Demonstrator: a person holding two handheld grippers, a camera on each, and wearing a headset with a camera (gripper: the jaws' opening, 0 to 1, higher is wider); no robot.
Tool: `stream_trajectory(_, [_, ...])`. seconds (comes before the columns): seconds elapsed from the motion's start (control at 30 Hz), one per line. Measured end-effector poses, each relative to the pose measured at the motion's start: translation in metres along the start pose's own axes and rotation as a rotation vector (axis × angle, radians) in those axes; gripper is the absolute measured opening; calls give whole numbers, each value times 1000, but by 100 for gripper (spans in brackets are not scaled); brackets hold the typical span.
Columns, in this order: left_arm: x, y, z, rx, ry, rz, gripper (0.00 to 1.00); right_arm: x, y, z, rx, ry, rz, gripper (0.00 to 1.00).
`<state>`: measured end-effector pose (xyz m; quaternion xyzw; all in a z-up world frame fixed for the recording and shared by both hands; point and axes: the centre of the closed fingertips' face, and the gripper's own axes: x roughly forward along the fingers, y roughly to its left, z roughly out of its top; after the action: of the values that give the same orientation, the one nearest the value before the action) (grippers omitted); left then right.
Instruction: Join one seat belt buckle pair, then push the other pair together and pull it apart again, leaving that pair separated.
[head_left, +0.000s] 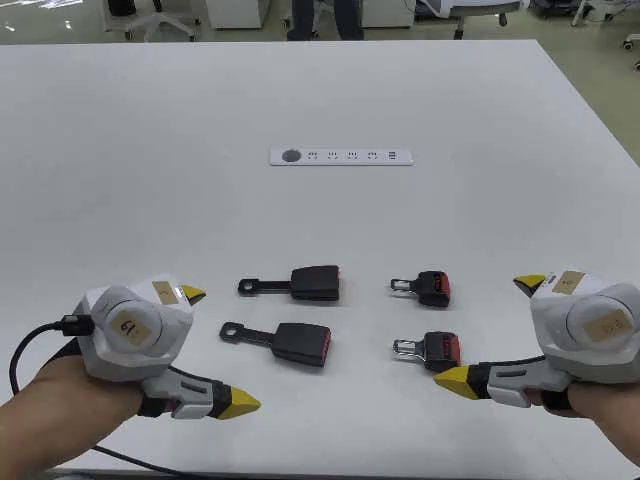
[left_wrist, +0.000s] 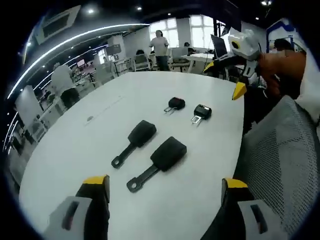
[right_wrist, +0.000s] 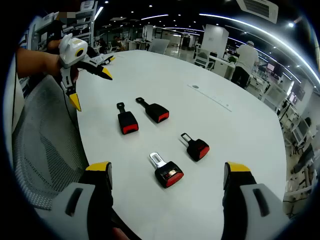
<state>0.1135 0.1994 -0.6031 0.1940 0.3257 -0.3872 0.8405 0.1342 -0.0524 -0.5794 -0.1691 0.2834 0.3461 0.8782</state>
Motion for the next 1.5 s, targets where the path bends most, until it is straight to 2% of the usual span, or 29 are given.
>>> stream_trajectory(0.27, [4,-1,6,-3,-2,-10,96,0,2,0,-5,1,4,99])
stream_trajectory(0.43, [5,1,3,25,15,-13,95,1,6,2,-7,3,14,99])
stream_trajectory(0.7, [5,1,3,-2,2,-20,95,2,11,6,-17,3,19,99])
stream_trajectory(0.97, [1,2,5,-49,-26,-18,95,4,13,-1,-21,13,25,99])
stream_trajectory(1.1, [-1,2,4,-55,-27,-15,95,2,12,-4,-20,14,22,99])
stream_trajectory(1.23, [-3,3,9,-65,-37,-9,94,2,12,-9,-13,18,18,98])
stream_trajectory(1.33, [-5,5,16,-66,-64,1,91,0,14,-17,-37,47,18,96])
stream_trajectory(1.5, [-4,5,16,-95,-79,0,92,-2,15,-22,-28,48,24,95])
